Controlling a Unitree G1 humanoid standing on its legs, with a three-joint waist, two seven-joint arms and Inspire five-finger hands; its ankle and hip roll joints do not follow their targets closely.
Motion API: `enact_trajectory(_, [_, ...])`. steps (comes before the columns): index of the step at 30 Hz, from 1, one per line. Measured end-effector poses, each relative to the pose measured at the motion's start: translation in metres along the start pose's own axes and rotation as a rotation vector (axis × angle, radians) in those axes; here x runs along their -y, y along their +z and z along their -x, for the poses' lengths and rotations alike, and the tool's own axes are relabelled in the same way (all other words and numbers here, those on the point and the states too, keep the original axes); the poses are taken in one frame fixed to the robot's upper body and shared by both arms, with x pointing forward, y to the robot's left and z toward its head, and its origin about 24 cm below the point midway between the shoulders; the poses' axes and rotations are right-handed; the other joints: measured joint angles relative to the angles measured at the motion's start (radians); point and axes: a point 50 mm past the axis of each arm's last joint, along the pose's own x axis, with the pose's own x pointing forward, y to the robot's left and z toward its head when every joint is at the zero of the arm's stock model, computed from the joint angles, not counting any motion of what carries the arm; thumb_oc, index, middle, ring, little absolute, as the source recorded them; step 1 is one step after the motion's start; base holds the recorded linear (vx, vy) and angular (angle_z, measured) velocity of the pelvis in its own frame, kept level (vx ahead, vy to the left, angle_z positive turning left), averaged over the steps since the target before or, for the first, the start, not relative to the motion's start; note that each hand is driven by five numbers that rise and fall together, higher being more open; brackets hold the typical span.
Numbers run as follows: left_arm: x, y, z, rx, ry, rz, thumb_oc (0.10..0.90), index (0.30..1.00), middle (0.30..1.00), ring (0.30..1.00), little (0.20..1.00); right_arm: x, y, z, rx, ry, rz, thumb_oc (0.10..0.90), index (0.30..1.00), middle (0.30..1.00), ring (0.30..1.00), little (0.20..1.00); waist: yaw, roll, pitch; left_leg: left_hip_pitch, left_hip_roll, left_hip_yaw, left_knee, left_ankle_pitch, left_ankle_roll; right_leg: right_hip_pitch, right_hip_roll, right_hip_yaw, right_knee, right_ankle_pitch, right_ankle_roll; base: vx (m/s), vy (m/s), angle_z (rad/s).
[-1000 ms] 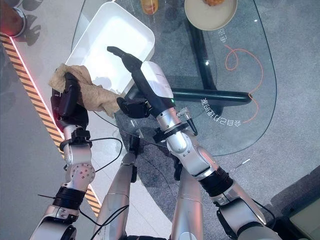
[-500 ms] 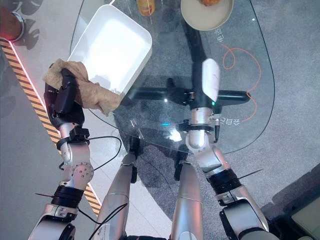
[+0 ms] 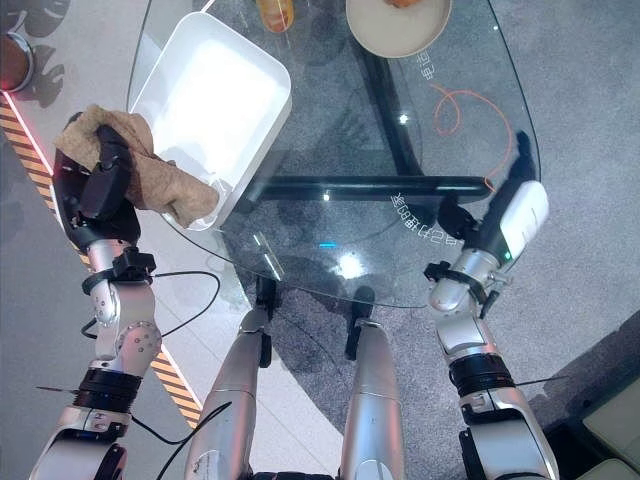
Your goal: Wipe the table with a cloth and put it in the basket.
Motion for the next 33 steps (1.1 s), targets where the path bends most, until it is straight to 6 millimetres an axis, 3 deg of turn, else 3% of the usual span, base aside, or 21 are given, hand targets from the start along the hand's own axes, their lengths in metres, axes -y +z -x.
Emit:
enact_trajectory(5, [0.006,0.012,-0.012,0.065,-0.05,-0.11,0.1,0.3,0.3,0.3,0.2,0.012,-0.037,0.003,-0.202,-0.083,0.012,0.8,0.9,0.9,0.9,0.9,-0.008,0.0,0.0,0.007,0.006,0.012,-0.014,0.001,0.001,0.008,0.008,0.011,-0.032,0.019,0.005,-0.03,0.006,-0.1])
enact_trajectory(15, [0.013,0.025,-0.041,0.149,-0.008,-0.267,0.1,0.3,0.3,0.3,0.2,0.018,-0.07,0.01,-0.403,-0.13,0.059,0.8,0.9,0.9,0.9,0.9,-0.033,0.0,0.0,0.014,0.015,0.02,-0.034,0.005,0.0,0.007,0.017,0.014,-0.047,0.025,0.002,-0.01,0.008,-0.02])
enact_trajectory(22, [0.025,0.025,-0.073,0.167,-0.01,-0.514,0.1,0.3,0.3,0.3,0.2,0.022,-0.097,0.018,-0.501,-0.059,0.174,0.8,0.9,0.9,0.9,0.9,-0.044,0.001,0.0,0.018,0.015,0.037,-0.042,0.008,0.001,0.002,0.017,0.029,-0.049,0.032,0.006,-0.02,0.035,-0.04])
enact_trajectory(29, [0.029,0.019,-0.096,0.138,-0.026,-0.766,0.1,0.3,0.3,0.3,0.2,0.026,-0.114,0.026,-0.558,0.023,0.232,0.8,0.9,0.9,0.9,0.9,-0.066,0.002,0.0,0.017,0.016,0.048,-0.052,0.012,0.001,-0.011,0.018,0.037,-0.047,0.034,0.007,-0.01,0.051,-0.04])
enact_trajectory(33, [0.02,0.016,-0.097,0.122,0.001,-0.897,0.1,0.3,0.3,0.3,0.2,0.022,-0.112,0.026,-0.557,0.071,0.223,0.8,0.9,0.9,0.9,0.9,-0.09,0.003,0.0,0.018,0.016,0.063,-0.056,0.013,0.001,-0.019,0.02,0.052,-0.046,0.036,0.008,0.0,0.05,-0.07])
